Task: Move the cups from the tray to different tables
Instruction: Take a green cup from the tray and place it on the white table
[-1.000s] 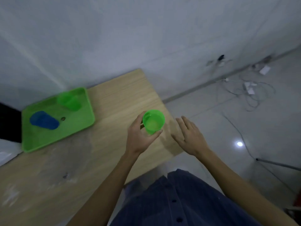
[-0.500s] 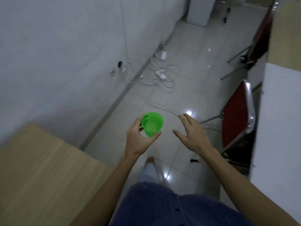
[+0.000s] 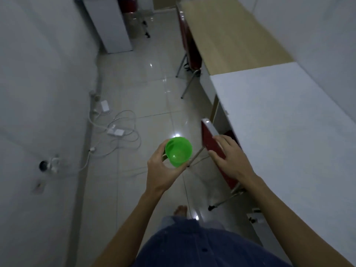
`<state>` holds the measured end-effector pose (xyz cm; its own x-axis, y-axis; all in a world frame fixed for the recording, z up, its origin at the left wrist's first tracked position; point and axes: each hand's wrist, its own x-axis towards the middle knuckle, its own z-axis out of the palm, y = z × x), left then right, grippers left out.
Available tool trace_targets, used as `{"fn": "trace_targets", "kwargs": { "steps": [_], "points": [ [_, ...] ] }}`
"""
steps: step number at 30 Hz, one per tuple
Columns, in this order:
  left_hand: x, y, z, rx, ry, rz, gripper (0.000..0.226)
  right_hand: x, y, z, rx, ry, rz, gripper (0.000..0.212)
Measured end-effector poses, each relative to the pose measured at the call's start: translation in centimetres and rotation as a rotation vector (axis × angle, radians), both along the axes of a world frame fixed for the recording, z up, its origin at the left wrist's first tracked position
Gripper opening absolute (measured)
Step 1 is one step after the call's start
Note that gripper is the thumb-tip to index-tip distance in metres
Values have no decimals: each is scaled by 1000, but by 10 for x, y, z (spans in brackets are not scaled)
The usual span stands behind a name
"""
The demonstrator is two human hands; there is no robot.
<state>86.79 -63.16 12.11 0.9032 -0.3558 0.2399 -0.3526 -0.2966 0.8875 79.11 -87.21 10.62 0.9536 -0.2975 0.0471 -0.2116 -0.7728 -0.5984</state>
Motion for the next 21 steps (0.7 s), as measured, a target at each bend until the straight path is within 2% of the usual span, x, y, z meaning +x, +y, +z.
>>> {"fn": "trace_targets", "kwargs": {
  "steps": [3, 11, 18, 21],
  "points": [
    [46, -47, 5, -20, -4, -97, 73, 11, -36, -3, 69, 7, -174, 51],
    [125, -182, 1, 8, 21, -343, 76, 26, -134, -40, 72, 26, -513, 50],
    [139, -295, -35, 106, 91, -548, 74, 5, -207, -106, 90, 188, -703, 50],
    [136, -340, -59, 152, 118, -628, 74, 0, -234, -135, 74, 221, -754, 65]
  ]
}}
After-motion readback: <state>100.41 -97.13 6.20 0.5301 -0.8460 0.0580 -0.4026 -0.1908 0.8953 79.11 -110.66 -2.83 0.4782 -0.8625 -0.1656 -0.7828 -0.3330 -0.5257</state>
